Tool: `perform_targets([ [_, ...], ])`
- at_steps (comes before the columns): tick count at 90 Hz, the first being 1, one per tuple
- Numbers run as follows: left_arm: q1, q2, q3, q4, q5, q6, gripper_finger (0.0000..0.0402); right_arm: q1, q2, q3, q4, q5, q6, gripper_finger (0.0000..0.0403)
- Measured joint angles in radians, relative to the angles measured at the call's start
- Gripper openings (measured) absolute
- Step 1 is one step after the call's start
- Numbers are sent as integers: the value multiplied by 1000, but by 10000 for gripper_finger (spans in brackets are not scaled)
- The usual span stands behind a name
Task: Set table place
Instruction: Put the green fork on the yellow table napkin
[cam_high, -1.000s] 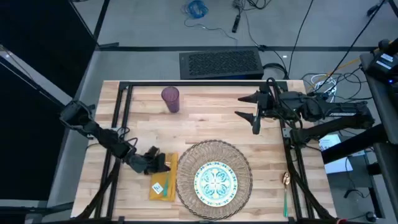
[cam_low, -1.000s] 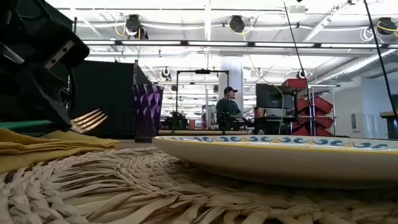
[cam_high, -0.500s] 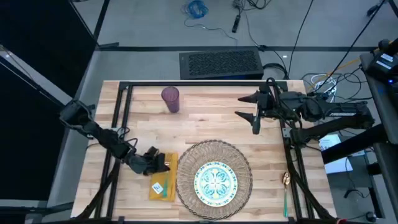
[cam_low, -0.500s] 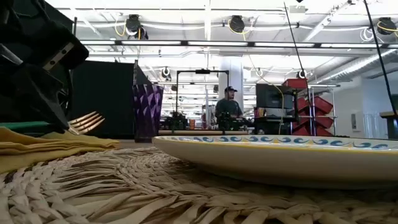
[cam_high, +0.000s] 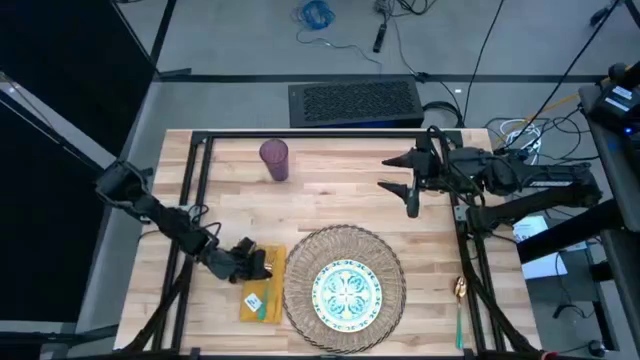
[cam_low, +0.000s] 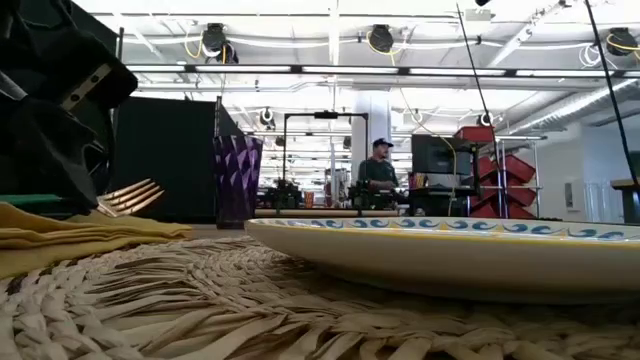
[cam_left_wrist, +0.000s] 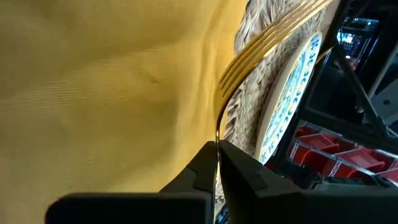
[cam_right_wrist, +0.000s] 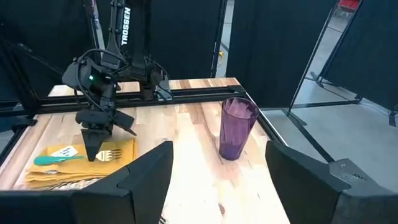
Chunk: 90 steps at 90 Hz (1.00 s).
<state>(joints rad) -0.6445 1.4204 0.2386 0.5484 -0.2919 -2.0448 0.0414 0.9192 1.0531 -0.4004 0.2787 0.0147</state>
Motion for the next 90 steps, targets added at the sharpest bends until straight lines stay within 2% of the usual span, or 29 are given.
perform_targets([
  [31, 3, 0, 1, -21, 3, -15, 94, 1, 0, 0, -3, -2, 0, 242],
  [53, 3, -34, 0, -82, 10, -45, 98, 37, 0, 0, -3, -20, 8, 242],
  [77, -5, -189, -3, -130, -13, 39, 97, 66, 0, 0, -15, -20, 49, 242],
  [90, -19, -209, 61, -230, 10, 62, 97, 75, 1, 0, -21, -19, 67, 242],
])
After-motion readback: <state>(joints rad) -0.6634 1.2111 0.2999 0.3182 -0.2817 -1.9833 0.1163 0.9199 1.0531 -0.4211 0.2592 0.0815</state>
